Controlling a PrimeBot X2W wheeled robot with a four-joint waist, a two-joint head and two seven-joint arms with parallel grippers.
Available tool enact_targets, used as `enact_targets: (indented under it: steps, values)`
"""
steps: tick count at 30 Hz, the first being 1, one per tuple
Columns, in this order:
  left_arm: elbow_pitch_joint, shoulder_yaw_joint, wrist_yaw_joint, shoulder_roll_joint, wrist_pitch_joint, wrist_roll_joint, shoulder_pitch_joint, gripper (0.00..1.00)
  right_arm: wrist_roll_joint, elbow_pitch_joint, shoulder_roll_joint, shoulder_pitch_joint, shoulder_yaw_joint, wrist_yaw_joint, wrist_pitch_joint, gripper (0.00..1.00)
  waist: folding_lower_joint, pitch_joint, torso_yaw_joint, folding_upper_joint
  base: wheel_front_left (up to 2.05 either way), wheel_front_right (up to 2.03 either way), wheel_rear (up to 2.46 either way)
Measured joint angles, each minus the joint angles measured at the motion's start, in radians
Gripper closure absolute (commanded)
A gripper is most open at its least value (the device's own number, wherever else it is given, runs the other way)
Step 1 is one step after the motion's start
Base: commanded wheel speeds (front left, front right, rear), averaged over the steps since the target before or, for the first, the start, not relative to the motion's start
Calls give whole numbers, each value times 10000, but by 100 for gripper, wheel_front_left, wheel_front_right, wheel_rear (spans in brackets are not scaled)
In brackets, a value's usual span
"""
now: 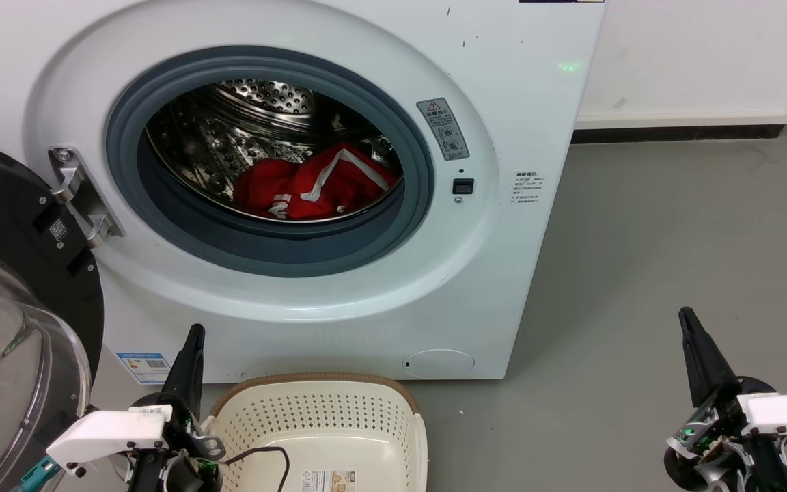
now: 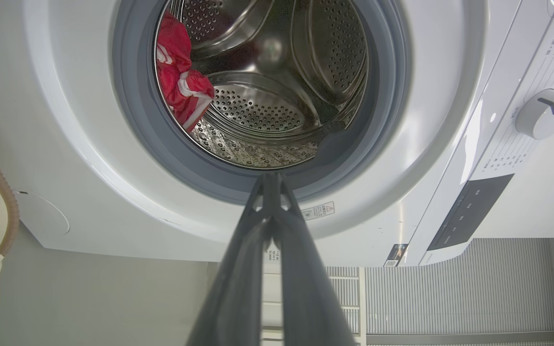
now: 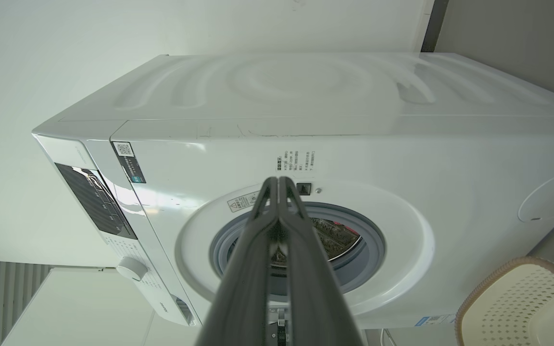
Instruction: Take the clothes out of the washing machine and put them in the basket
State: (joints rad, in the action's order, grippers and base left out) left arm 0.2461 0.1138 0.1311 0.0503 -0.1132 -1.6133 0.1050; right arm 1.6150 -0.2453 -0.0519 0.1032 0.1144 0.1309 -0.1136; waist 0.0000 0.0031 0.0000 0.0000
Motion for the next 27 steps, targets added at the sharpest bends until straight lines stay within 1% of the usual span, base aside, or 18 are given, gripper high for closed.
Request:
enact_targets:
  steps: [17, 18, 22, 27]
  values:
    - [0, 0, 0, 0, 0, 0, 0, 100, 0, 0, 0, 0, -2, 0, 0, 100, 0, 0, 0, 0, 0, 0, 0]
    - [0, 0, 0, 0, 0, 0, 0, 0, 2, 0, 0, 0, -2, 0, 0, 0, -1, 0, 0, 0, 0, 0, 0]
    - [276, -56, -6, -35, 21, 0, -256, 0, 4, -242, 15, -254, -23, -2, 17, 0, 0, 1, -1, 0, 0, 0, 0]
    - [217, -347, -6, -40, 261, 48, -296, 0, -107, -136, 27, -353, -165, -2, 265, 0, 0, 4, -11, 0, 0, 0, 0]
